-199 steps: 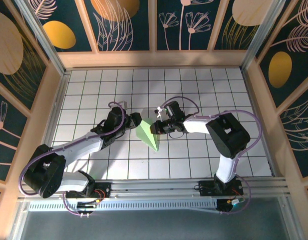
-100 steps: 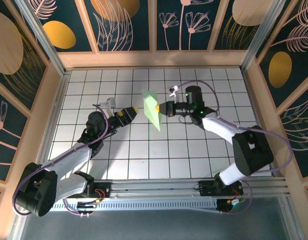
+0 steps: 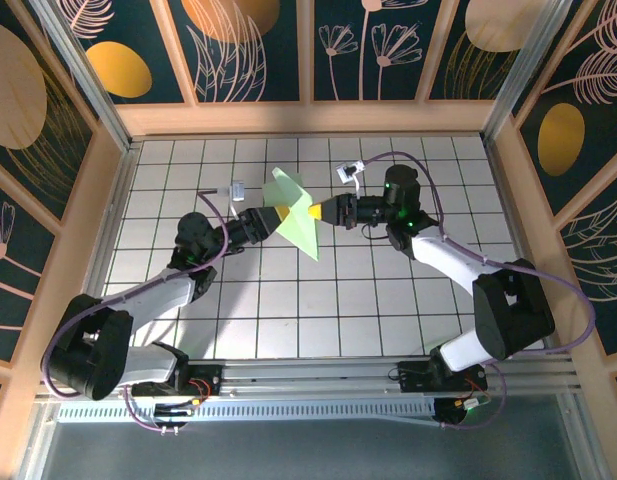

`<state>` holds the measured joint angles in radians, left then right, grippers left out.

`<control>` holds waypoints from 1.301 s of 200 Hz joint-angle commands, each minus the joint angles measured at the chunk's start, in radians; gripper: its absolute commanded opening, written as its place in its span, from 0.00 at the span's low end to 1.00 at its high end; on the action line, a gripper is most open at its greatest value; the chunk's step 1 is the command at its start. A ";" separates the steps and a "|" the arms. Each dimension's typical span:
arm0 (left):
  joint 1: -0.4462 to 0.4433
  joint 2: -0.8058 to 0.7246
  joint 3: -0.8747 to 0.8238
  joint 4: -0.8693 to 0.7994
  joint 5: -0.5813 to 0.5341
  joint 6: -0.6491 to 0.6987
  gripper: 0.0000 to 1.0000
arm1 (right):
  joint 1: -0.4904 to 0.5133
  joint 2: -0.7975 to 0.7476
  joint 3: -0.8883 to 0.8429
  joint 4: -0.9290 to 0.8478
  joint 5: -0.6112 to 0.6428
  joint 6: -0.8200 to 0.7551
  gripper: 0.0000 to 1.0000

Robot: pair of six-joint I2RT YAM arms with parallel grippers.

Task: Fold a paper plane with a square sheet of paper (fold left side to right side)
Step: Turn over the paper at the center of the table.

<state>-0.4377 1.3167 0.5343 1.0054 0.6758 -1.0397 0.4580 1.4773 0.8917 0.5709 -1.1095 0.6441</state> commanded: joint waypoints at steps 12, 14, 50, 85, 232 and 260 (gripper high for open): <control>-0.006 0.018 0.030 0.114 0.051 -0.011 0.49 | 0.012 0.015 -0.007 0.061 -0.041 0.040 0.00; -0.007 0.019 0.030 0.114 0.051 -0.009 0.49 | 0.012 0.016 -0.007 0.063 -0.040 0.042 0.00; -0.009 0.026 0.027 0.102 0.047 0.000 0.39 | 0.023 0.043 -0.008 0.106 -0.046 0.074 0.00; -0.012 0.024 0.025 0.098 0.048 0.008 0.22 | 0.029 0.062 -0.004 0.102 -0.044 0.083 0.00; -0.044 0.005 0.025 0.104 -0.025 -0.010 0.00 | -0.032 -0.186 -0.180 -0.140 0.175 -0.099 0.82; -0.057 0.019 0.036 0.104 -0.024 -0.010 0.00 | 0.031 -0.186 -0.207 -0.080 0.157 -0.082 0.88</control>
<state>-0.4820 1.3331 0.5373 1.0481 0.6487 -1.0424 0.4412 1.3010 0.7052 0.4435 -0.9253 0.5560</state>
